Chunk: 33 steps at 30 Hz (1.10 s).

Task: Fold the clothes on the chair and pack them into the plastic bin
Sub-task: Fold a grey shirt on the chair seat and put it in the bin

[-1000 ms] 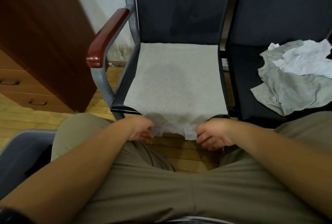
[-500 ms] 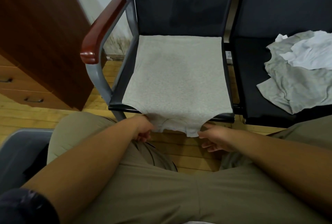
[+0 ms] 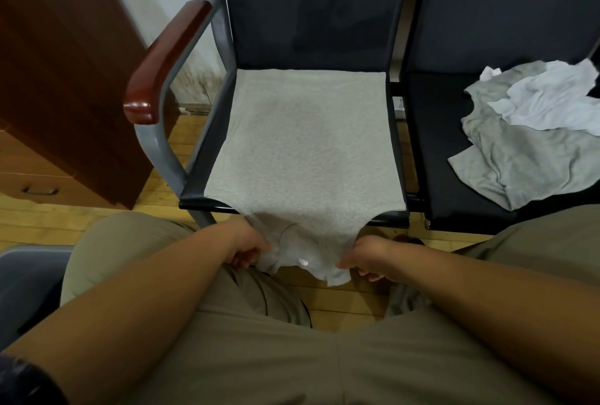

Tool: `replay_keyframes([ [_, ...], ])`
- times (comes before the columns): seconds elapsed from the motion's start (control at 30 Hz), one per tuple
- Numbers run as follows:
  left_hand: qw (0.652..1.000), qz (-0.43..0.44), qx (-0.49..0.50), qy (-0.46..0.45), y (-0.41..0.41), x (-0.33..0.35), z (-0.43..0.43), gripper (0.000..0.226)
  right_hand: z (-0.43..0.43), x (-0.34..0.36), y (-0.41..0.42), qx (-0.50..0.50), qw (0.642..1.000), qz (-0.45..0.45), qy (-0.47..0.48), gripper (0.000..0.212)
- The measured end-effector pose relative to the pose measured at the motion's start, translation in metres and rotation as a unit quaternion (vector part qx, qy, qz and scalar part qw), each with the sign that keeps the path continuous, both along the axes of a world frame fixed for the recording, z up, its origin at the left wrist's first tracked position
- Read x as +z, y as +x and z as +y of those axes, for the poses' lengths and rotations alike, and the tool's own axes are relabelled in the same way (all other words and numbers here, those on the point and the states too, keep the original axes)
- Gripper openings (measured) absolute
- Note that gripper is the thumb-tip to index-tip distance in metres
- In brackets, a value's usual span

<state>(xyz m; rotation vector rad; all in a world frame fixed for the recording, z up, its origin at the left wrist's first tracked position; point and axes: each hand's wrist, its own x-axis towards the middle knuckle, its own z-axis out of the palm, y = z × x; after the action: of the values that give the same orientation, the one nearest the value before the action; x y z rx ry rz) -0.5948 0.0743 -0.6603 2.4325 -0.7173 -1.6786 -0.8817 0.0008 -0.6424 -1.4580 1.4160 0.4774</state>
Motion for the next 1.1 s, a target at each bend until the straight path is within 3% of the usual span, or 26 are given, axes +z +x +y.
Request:
replay_keyframes([
  [0.13, 1.0, -0.005, -0.03, -0.003, -0.005, 0.008, 0.005, 0.027, 0.01, 0.03, 0.015, 0.109, 0.992, 0.065, -0.024, 0.016],
  [0.27, 0.998, -0.031, -0.049, -0.027, -0.017, 0.029, 0.013, 0.028, 0.015, 0.053, 0.012, 0.137, 0.985, 0.046, -0.093, 0.014],
  [0.4, 0.996, -0.057, -0.011, -0.069, -0.025, 0.06, 0.018, 0.025, 0.017, 0.065, 0.003, 0.043, 0.99, -0.02, -0.129, 0.018],
  [0.5, 0.993, -0.021, 0.047, -0.108, -0.025, 0.09, 0.017, 0.033, 0.013, 0.09, 0.004, -0.028, 0.984, -0.083, -0.155, 0.042],
  [0.6, 0.985, -0.051, 0.033, -0.159, -0.025, 0.128, 0.01, 0.031, 0.0, 0.118, 0.006, -0.053, 0.972, -0.124, -0.192, 0.059],
  [0.8, 0.973, -0.089, 0.023, -0.212, -0.016, 0.196, -0.035, 0.045, -0.036, 0.164, 0.019, -0.149, 0.946, -0.177, -0.229, 0.03],
  [0.93, 0.961, -0.133, 0.003, -0.242, -0.005, 0.219, -0.077, 0.041, -0.075, 0.185, 0.032, -0.201, 0.939, -0.191, -0.202, 0.032],
  [1.03, 0.959, -0.117, 0.024, -0.256, 0.0, 0.223, -0.108, 0.026, -0.113, 0.186, 0.042, -0.22, 0.938, -0.196, -0.181, 0.046],
  [1.1, 0.958, -0.112, 0.046, -0.261, 0.002, 0.22, -0.13, 0.022, -0.136, 0.18, 0.049, -0.228, 0.94, -0.201, -0.155, 0.043],
])
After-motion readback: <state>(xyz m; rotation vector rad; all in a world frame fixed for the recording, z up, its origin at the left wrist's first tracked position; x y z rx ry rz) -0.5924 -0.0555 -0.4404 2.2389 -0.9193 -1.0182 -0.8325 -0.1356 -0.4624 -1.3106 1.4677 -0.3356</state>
